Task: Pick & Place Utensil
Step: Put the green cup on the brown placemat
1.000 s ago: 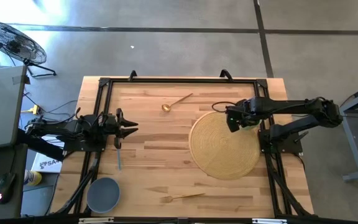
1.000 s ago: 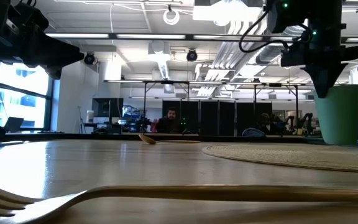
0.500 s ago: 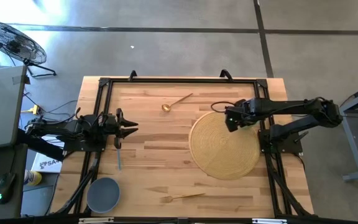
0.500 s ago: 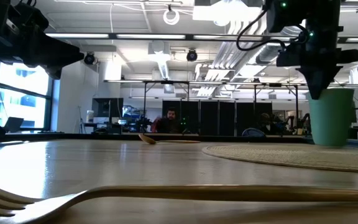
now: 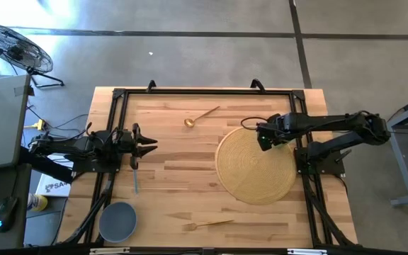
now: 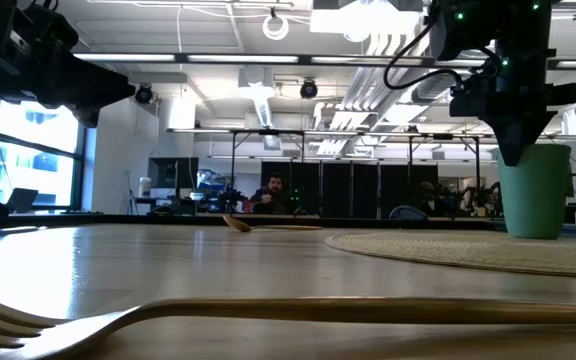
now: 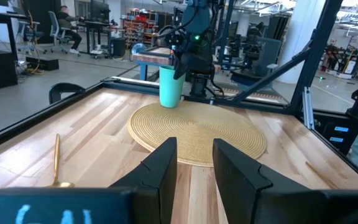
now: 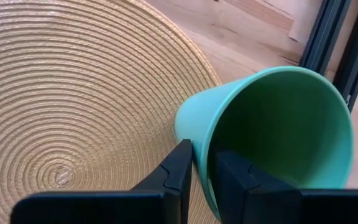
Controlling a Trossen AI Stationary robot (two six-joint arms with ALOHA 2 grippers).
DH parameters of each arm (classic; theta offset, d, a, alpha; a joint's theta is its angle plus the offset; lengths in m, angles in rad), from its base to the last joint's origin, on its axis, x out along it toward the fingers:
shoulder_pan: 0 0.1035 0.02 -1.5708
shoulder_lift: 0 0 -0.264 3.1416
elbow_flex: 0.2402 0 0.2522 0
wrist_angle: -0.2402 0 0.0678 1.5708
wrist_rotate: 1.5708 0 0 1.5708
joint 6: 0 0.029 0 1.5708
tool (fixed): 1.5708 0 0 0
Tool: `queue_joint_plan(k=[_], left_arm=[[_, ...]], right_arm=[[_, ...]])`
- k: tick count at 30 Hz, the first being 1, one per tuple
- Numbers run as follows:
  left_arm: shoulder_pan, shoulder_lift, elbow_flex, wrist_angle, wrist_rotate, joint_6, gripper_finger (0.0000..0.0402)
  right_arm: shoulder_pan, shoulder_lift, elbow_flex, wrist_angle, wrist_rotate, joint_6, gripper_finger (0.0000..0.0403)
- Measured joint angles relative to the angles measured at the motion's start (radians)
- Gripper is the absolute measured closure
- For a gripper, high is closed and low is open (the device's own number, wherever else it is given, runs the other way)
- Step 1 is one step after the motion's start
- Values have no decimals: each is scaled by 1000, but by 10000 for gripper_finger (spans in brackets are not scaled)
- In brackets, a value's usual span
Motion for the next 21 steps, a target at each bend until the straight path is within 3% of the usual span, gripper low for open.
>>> queue_joint_plan(k=[11,21], left_arm=[[0,0,0,0,0,0,300],[0,0,0,0,0,0,300]], right_arm=[[0,0,0,-3,-8,-9,345],[0,0,0,-14,-8,10,301]])
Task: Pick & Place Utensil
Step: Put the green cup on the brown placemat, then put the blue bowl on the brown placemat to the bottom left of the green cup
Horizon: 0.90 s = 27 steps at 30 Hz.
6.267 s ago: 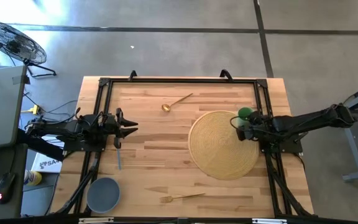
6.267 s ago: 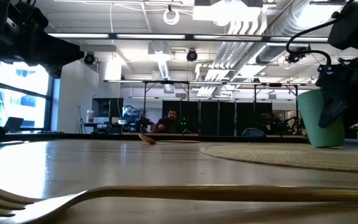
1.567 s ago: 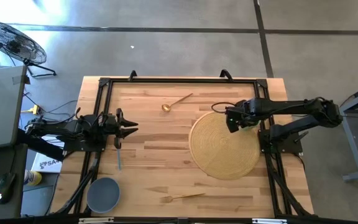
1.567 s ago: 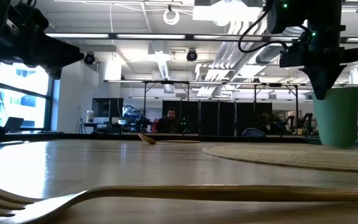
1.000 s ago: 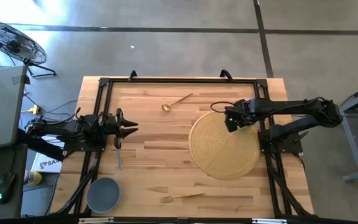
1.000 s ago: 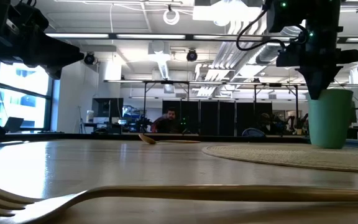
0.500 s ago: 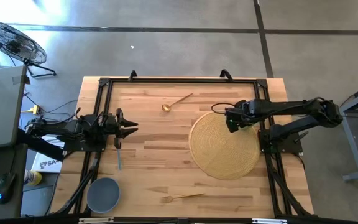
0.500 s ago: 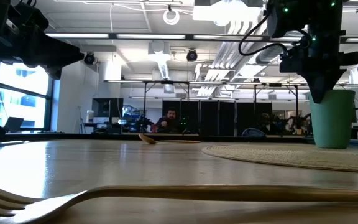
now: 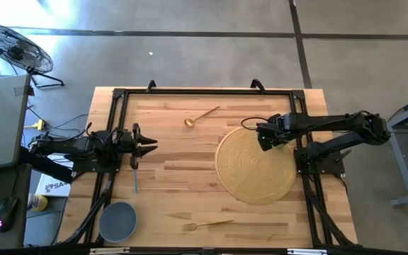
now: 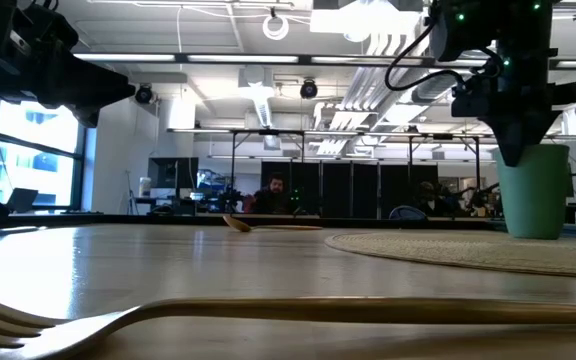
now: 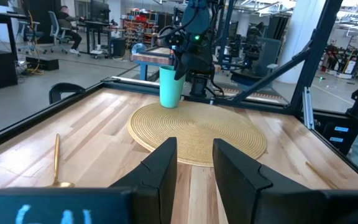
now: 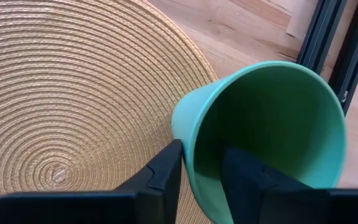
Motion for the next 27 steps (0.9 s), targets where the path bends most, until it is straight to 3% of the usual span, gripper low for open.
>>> queue_joint_plan(k=[8,18,22,27], left_arm=[[0,0,0,0,0,0,300],[0,0,0,0,0,0,300],[0,0,0,0,0,0,300],[0,0,0,0,0,0,300]], right_arm=[[0,-6,28,-8,-20,9,266],[20,-7,253,-50,6,-10,258],[89,-7,331,39,43,-74,258],[207,1,315,334,57,-244,258]])
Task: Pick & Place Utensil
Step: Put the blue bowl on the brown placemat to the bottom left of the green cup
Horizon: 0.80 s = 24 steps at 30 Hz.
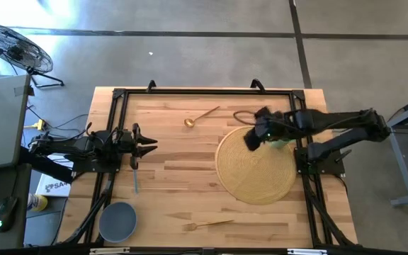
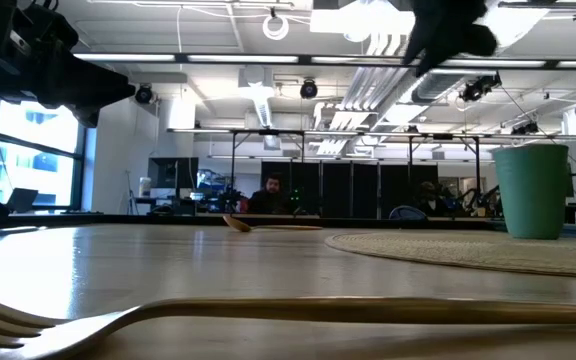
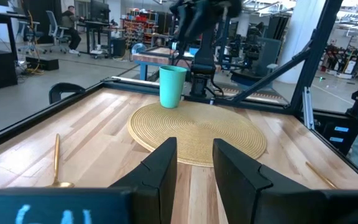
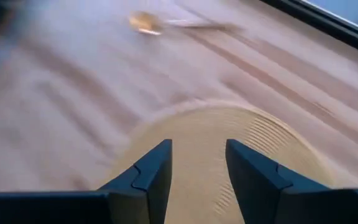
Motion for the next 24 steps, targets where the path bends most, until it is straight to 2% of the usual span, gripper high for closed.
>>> queue_joint_plan(k=[6,10,13,18,24], left_arm=[[0,0,0,0,0,0,300],[0,0,0,0,0,0,300],[0,0,0,0,0,0,300],[0,0,0,0,0,0,300],[0,0,0,0,0,0,300]], right_arm=[[140,103,-117,477,-37,-234,258],[192,216,-168,759,-107,-335,258],[220,314,-162,840,-140,-337,259],[259,459,-74,848,-144,-348,268],[302,569,27,851,-84,-433,279]])
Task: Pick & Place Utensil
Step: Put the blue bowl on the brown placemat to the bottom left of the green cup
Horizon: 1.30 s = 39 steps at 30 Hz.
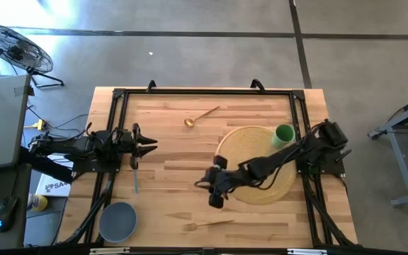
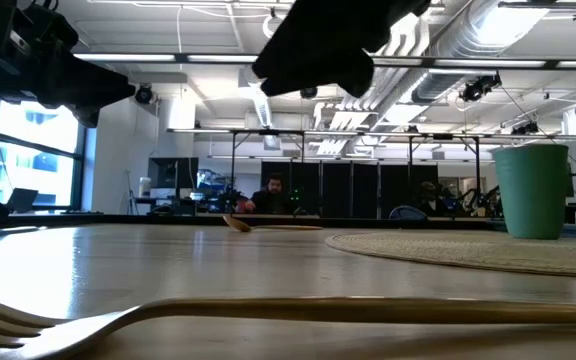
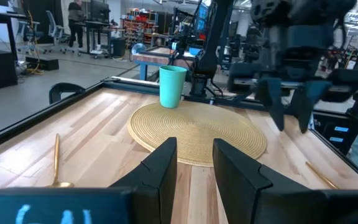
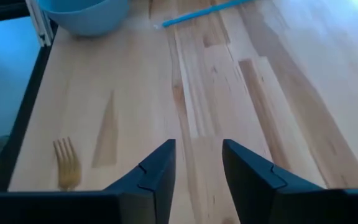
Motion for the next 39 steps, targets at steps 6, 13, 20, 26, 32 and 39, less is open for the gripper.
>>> queue_joint_plan(k=[6,13,20,26,32,39], left_arm=[[0,0,0,35,1,-22,300],[0,1,0,44,174,-183,300],[-77,36,0,278,358,-261,300],[-255,153,0,343,214,-244,300],[-466,328,17,507,38,-221,300],[-666,597,175,499,-84,-232,300]], right_arm=[[19,73,34,126,35,-101,285],[15,142,34,294,-14,-180,285],[8,142,34,302,66,-205,285],[8,142,34,302,136,-227,285],[8,142,34,301,171,-270,284],[8,141,34,301,172,-270,284]])
